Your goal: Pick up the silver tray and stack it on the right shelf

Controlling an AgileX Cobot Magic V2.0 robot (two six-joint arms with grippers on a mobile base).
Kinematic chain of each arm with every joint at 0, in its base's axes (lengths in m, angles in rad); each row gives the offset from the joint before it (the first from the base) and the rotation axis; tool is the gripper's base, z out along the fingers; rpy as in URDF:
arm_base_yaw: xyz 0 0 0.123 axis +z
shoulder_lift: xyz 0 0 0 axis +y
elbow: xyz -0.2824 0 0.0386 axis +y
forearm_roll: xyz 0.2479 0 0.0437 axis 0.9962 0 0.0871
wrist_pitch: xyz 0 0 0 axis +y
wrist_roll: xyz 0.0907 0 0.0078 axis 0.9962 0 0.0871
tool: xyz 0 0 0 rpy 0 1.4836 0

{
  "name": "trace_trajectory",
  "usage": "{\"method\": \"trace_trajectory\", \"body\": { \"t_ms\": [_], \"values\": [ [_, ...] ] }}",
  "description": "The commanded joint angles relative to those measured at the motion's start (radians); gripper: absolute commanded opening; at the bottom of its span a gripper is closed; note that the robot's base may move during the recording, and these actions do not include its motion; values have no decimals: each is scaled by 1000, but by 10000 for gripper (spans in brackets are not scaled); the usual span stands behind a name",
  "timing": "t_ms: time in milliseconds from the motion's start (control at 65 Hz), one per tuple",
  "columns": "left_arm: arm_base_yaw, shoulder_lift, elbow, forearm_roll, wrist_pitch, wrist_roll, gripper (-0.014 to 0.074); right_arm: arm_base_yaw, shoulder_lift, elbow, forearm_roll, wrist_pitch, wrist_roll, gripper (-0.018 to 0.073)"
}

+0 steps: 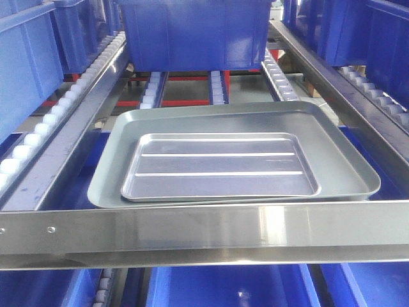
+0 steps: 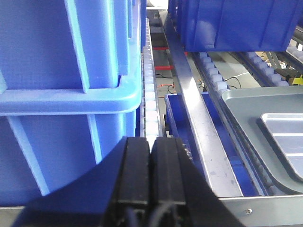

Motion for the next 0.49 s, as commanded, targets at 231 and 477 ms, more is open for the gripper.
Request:
{"method": "trace_trajectory", "body": {
  "t_ms": [231,477],
  "values": [
    [2,-2,26,-11,-92,3,-80,-1,-17,4,-11,-185,-42,57],
    [2,-2,26,-11,-92,3,-80,-155,-212,79,223,-180,-359,57]
  ]
}}
